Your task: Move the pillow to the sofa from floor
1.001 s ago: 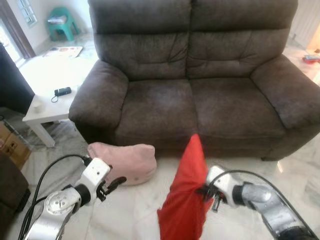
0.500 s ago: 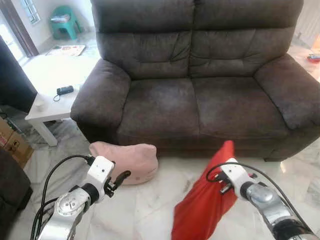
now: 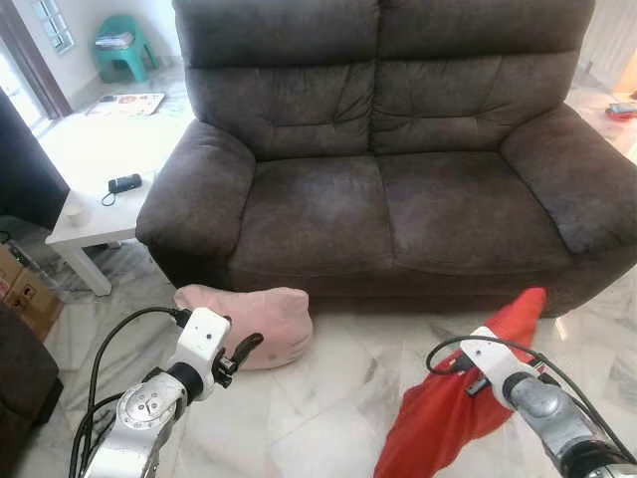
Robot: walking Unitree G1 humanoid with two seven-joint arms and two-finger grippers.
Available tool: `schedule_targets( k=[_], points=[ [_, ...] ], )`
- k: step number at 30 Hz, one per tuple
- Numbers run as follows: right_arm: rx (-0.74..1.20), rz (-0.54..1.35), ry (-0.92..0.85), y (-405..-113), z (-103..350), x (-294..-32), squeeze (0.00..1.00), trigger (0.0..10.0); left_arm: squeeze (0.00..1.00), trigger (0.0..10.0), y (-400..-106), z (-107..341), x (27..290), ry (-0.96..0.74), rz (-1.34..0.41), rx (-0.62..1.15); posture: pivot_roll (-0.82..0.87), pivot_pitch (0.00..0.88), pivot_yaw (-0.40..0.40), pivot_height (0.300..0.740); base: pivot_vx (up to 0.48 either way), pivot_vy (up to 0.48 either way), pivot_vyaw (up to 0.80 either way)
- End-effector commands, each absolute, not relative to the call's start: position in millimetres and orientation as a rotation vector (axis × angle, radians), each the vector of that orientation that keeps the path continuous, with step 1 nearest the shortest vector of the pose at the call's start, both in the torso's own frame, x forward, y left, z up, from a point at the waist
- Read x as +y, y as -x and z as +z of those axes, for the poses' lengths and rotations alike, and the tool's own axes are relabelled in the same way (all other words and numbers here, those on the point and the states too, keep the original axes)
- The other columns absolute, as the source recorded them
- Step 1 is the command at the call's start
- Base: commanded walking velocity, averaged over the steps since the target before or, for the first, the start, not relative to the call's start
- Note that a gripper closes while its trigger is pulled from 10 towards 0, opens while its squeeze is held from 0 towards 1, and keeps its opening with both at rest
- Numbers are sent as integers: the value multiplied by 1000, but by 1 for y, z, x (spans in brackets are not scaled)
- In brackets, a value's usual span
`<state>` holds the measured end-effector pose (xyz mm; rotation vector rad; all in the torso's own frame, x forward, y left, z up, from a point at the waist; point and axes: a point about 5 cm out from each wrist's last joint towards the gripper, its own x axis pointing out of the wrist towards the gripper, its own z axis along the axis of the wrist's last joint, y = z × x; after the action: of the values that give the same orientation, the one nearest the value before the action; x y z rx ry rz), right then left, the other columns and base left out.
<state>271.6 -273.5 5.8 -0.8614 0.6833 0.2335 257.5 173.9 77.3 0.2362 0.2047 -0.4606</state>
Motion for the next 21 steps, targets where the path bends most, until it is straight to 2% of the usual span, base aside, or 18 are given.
schedule_targets(
  k=[1,8,12,13,14,16,17,21],
  points=[
    [579,211,938,-288,25,-275,0,10000,0,10000,-260,77,175,-251,-450,208,34,26,24,740,0,0,0],
    [618,128,1100,-283,30,-301,0,10000,0,10000,-263,77,174,-244,-447,201,27,27,24,740,0,0,0],
    [580,-10,1023,-286,40,-311,0,10000,0,10000,-263,77,173,-239,-442,200,26,28,25,740,0,0,0],
    [567,-48,982,-288,43,-312,0,10000,0,10000,-263,77,173,-239,-441,200,26,28,25,740,0,0,0],
    [511,-159,867,-294,53,-317,0,10000,0,10000,-265,77,173,-238,-433,196,26,28,25,740,0,0,0],
    [480,-224,828,-297,61,-321,0,10000,0,10000,-266,77,174,-237,-423,191,24,29,28,740,0,0,0],
    [429,-311,813,-300,72,-328,0,10000,0,10000,-267,78,175,-234,-407,184,24,30,28,740,0,0,0],
    [364,-399,885,-305,92,-340,0,10000,0,10000,-269,78,176,-234,-390,177,22,32,28,740,0,0,0]
  ],
)
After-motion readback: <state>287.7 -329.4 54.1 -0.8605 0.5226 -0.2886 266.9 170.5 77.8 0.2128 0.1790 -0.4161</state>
